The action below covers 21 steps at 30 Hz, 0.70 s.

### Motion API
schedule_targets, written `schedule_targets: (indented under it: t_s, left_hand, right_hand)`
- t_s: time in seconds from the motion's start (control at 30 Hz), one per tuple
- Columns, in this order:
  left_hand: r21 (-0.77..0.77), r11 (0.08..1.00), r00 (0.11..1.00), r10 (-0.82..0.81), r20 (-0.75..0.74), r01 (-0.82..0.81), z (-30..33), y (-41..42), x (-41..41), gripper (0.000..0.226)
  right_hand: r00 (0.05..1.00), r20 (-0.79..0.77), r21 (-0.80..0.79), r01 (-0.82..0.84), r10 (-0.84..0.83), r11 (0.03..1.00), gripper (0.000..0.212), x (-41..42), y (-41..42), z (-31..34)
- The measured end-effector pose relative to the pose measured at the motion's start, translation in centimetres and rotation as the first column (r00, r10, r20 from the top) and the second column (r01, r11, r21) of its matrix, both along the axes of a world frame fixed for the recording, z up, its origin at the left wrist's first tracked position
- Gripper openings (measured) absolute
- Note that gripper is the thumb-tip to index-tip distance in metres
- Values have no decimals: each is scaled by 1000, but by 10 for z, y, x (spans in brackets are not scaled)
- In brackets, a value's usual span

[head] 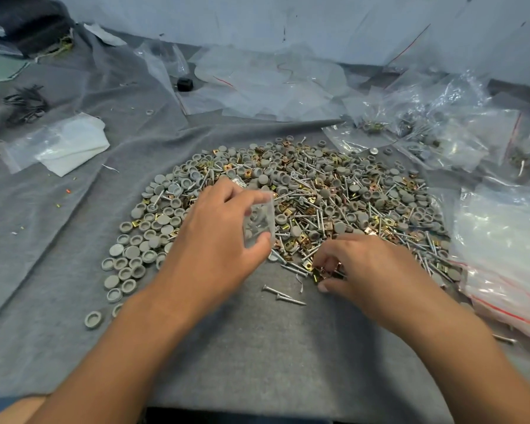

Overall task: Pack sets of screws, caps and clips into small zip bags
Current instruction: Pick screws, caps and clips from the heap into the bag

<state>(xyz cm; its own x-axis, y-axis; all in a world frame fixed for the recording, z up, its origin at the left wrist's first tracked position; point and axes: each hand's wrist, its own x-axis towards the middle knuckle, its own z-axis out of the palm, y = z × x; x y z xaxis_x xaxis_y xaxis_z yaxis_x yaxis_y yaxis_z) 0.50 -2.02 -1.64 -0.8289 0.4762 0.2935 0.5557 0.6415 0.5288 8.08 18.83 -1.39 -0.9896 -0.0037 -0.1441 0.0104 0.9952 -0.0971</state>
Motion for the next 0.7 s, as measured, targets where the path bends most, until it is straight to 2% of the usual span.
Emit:
schedule_targets:
  t_s: [0.2, 0.53, 0.7]
  left_hand:
    - [0, 1000, 1000, -18, 14, 18, 0, 2, 1, 57]
    - [-45, 995, 996, -86, 1, 86, -5, 12, 15, 49]
    - [-55, 993, 995, -103, 10, 103, -7, 12, 14, 51]
  right_hand:
    - [999, -44, 16, -4, 5, 1000, 13, 3, -9, 2]
    - [998, -65, 59, -9, 13, 998, 17, 4, -15, -3]
    - [996, -82, -13, 26, -27, 1000, 16, 3, -8, -6]
